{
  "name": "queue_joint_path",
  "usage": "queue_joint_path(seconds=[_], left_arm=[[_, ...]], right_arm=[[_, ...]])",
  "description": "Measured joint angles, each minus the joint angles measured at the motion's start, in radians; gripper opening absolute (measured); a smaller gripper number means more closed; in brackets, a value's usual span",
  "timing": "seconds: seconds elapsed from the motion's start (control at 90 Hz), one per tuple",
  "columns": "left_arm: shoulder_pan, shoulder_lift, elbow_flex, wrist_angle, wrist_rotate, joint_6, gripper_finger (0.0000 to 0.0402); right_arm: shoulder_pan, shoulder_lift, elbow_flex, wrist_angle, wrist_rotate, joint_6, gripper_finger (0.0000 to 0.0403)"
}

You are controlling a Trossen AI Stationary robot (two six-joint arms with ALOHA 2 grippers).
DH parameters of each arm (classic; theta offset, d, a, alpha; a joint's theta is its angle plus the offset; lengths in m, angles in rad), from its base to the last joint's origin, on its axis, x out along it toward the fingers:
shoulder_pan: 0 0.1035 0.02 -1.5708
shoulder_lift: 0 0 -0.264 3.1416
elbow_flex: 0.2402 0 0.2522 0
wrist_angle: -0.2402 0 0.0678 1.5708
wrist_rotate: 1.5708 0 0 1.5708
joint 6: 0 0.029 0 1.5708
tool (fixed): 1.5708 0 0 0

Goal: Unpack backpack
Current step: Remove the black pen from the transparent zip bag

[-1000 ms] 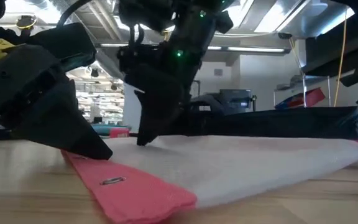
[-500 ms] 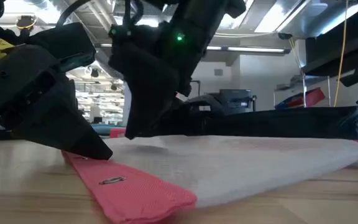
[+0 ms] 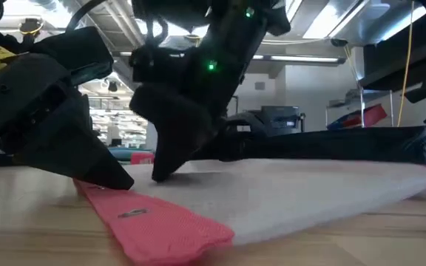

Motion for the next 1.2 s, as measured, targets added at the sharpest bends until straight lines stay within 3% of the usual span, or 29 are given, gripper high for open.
queue_joint_path(seconds=[0.678,1.2], left_arm=[[-0.013,0.002,-0.002,0.012,-0.01,-0.005,0.0239],[-0.016,0.002,-0.001,0.015,-0.009,-0.005,0.0239]], right_arm=[[-0.026,0.0,-0.001,-0.239,0.302,-0.018,0.0165],[-0.051,0.005,-0.004,-0.57,0.548,0.23,0.0165]])
